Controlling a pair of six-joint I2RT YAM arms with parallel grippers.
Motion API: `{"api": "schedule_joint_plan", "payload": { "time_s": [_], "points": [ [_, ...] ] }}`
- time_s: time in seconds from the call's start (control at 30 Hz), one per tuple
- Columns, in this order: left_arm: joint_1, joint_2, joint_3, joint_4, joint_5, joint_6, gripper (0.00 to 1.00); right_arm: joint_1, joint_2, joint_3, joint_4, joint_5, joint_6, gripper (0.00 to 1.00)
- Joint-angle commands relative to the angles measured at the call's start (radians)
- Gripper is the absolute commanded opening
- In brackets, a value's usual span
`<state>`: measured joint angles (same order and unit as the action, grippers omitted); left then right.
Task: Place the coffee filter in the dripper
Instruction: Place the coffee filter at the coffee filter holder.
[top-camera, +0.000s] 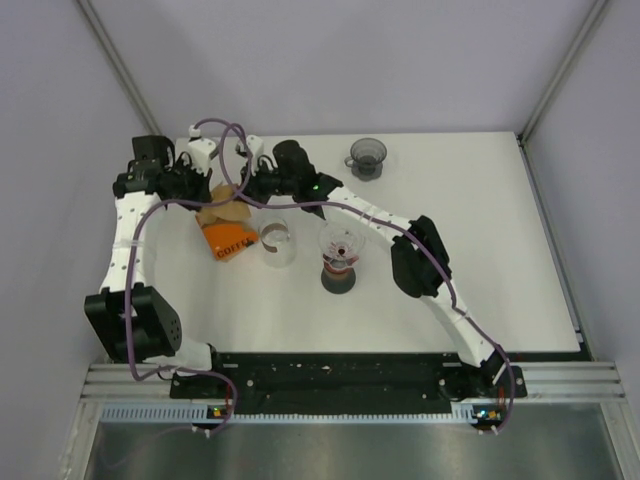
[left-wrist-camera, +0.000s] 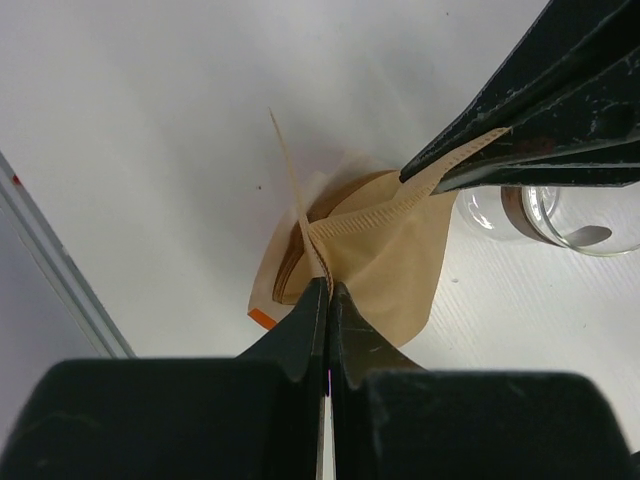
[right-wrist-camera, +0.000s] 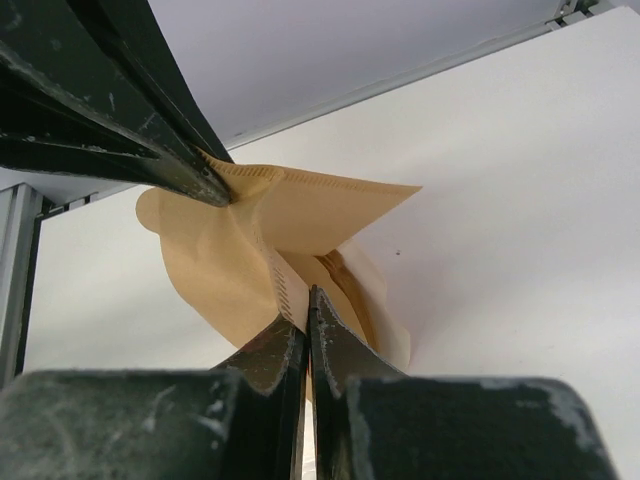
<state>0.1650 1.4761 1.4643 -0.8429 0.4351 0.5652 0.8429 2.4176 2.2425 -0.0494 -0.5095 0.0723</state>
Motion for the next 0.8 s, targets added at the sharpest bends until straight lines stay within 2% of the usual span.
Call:
{"api": "schedule_joint_plan", "payload": {
  "time_s": [0.0,0.1,0.3,0.37,0.53,0.77],
  "points": [
    [0.010,0.042,0.027,-0.086,0.016,0.050,0.00,-0.007,0.014,0.011,0.033,-0.014,0.020,0.00],
    [0.010,0.059,0.056,-0.150,0.020,0.076,0.00,-0.007,0.008,0.006,0.033,-0.017,0.021,0.00],
    [0.010,0.076,0.030,-0.122,-0.016,0.084,0.00,-0.005,0.008,0.006,0.040,-0.018,0.032,0.00],
    [0.010,0.082,0.034,-0.128,-0.010,0.088,0.05,-0.005,0.008,0.005,0.040,-0.018,0.032,0.00],
    [0.010,0.075,0.018,-0.096,-0.015,0.090,0.29,-0.007,-0.005,-0.007,0.042,-0.018,0.026,0.00],
    [0.010,0.092,0.019,-0.090,-0.029,0.084,0.40,-0.007,-0.021,-0.032,0.039,-0.014,0.011,0.00]
  ]
}}
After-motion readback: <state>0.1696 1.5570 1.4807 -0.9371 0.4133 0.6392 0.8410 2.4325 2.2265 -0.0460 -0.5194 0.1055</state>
